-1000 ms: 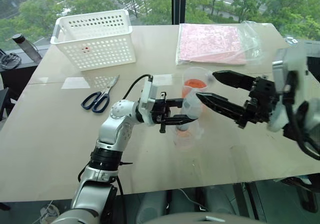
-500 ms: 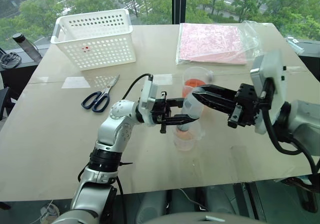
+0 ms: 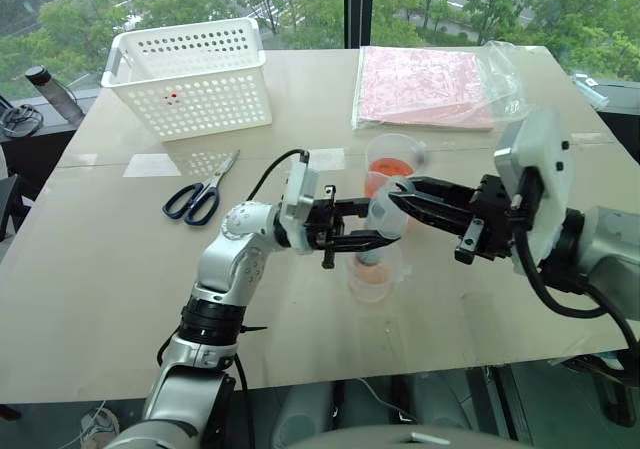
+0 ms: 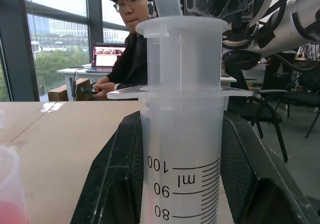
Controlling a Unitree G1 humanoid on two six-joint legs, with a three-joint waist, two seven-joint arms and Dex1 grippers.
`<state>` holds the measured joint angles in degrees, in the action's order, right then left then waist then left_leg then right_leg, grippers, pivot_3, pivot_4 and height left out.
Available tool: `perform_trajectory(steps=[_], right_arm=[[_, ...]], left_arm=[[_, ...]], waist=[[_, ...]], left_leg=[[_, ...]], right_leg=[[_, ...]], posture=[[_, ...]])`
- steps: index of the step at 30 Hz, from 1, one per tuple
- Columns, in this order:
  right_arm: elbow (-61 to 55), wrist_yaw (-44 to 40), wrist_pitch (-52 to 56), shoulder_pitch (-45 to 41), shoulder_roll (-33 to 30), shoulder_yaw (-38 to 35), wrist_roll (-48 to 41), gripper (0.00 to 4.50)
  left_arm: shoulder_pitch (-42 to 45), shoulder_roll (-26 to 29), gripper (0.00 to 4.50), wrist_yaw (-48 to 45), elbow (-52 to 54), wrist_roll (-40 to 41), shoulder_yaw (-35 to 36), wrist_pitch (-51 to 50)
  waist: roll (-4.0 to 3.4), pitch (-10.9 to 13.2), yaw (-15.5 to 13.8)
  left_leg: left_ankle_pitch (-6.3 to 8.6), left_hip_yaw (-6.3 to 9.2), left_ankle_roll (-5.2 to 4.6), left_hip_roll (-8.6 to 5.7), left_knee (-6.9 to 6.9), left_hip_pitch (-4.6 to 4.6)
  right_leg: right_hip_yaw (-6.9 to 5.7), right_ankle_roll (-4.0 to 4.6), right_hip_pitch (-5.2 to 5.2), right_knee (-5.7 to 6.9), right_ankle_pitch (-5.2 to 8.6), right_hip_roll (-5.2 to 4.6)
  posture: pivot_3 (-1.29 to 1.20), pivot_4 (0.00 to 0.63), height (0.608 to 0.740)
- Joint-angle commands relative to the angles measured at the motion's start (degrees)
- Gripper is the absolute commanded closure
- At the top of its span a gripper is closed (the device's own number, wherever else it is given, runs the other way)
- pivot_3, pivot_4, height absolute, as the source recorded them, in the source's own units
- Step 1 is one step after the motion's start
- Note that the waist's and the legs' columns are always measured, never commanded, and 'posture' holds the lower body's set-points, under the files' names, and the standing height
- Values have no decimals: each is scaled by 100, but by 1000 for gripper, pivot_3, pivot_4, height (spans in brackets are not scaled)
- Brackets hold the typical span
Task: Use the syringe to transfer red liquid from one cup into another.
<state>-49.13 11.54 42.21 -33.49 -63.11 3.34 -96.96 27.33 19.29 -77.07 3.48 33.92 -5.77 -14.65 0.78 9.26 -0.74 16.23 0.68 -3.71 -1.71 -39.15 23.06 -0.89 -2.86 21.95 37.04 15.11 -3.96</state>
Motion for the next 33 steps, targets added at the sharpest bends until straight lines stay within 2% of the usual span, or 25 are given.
perform_trajectory(steps=[1,5,10,14,21,27,33], right_arm=[[27,56,-37,-127,-14,-198,-75,4470],[28,-128,132,-198,31,4,-35,4470],[102,-357,272,-82,389,301,130,4470],[144,-1332,505,517,102,-124,244,4470],[124,-2269,603,968,38,-249,581,4470],[112,-2611,638,1064,80,-192,826,4470],[182,-2687,726,799,163,-47,916,4470]], left_arm=[[161,-29,3054,-41,272,160,-33,13],[207,-47,3054,-78,266,213,-45,-39],[236,-97,3054,-34,284,280,-21,-168],[288,-164,3054,53,314,339,47,-314],[299,-240,3054,164,459,435,87,-488],[319,-269,3054,272,536,530,163,-690],[537,-356,3054,697,592,716,286,-1083]], waist=[[0,0,0],[0,0,1],[-1,0,2],[-1,1,-36],[-3,0,12],[-3,0,1],[-3,0,-5]], left_leg=[[0,0,0,0,0,0],[0,0,0,0,0,0],[0,0,0,0,2,0],[1,5,-1,-1,1,9],[2,9,-4,-3,-11,54],[1,8,-3,-3,-13,69],[1,9,-3,-4,-16,69]], right_leg=[[0,0,0,0,0,0],[0,0,0,0,0,0],[0,0,1,0,0,0],[-6,0,4,-5,0,0],[-11,-7,43,-1,-4,1],[-11,-7,64,8,-4,2],[-11,-7,64,9,-4,2]], posture=[[0,150,740],[0,150,740],[0,150,740],[0,150,740],[0,150,740],[0,150,740],[0,150,740]])
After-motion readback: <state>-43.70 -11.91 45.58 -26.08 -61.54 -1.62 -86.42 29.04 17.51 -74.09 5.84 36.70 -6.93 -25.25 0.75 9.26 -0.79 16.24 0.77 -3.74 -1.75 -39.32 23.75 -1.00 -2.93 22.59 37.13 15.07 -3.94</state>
